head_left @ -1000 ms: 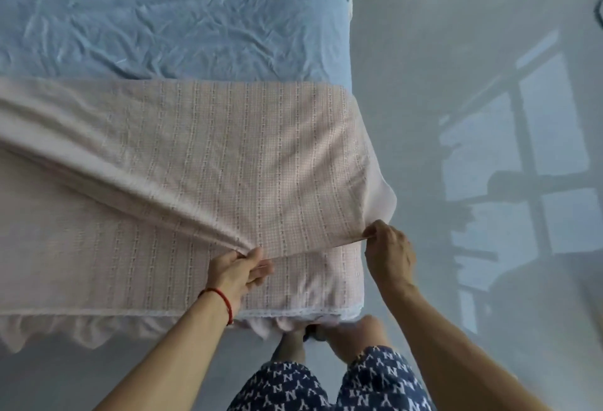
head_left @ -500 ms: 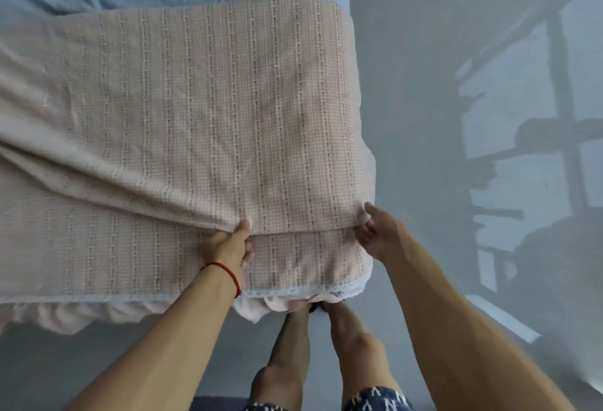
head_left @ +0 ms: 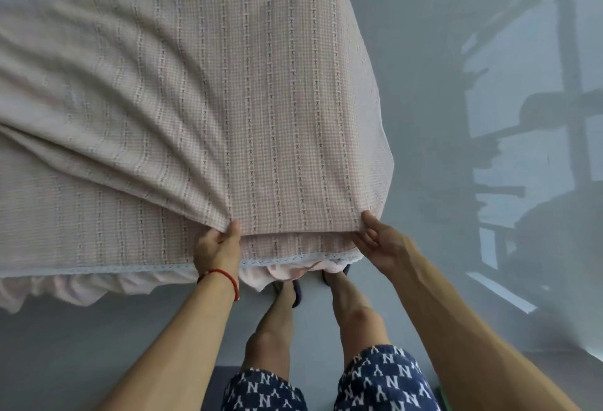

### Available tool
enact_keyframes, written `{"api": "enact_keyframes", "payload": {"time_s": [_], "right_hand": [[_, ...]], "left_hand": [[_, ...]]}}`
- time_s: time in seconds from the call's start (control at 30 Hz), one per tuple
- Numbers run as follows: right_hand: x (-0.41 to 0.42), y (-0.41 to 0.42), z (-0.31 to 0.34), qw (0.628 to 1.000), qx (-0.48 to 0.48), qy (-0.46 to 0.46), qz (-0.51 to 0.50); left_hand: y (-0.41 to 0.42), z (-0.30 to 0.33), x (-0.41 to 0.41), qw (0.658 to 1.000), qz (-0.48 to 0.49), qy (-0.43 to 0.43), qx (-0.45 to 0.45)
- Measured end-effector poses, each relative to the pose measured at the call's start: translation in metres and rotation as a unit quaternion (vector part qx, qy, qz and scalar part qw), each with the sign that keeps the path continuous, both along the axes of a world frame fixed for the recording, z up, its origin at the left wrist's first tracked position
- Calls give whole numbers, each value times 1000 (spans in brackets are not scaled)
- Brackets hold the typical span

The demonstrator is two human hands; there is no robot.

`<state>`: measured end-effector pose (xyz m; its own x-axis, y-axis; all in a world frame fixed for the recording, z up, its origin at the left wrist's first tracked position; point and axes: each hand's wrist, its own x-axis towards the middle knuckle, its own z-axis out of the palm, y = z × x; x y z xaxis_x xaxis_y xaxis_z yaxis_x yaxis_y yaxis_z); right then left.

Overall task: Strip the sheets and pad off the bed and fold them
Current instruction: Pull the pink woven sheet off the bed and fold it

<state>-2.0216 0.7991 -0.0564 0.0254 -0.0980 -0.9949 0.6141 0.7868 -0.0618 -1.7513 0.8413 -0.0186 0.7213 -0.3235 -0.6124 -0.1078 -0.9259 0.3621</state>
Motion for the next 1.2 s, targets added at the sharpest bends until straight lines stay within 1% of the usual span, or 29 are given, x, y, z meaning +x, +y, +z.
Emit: {"api": "enact_keyframes", "payload": {"time_s": [0.13,0.27,0.37,0.43,0.53,0.73,0.83,1.0,1.1,1.2], "right_hand": [[12,27,2,997,-22,74,9],[27,40,0,992,-41,119,11],[32,43,-3,989,-43,133,44],[32,46,-3,987,-62,135,55],[29,54,-2,983,-84,157,40],[31,67,-8,978,-96,186,-10],[30,73,-8,973,-100,206,-12],[30,83,-18,968,-140,206,-33],[34,74,-24,982,-111,149,-40],[30,51,-30,985,-92,117,-82]], "left_hand": [[20,-1,0,999,-7,-35,-8],[47,-19,10,1000,2,10,-20],[54,-36,23,999,-22,23,-10],[54,-31,21,999,-33,24,-23],[64,-26,20,998,-42,40,-40],[76,-31,20,997,-60,35,-44],[71,-22,18,995,-78,36,-51],[73,-30,16,994,-81,33,-71],[66,-36,20,995,-85,16,-57],[63,-43,27,995,-91,16,-38]]}}
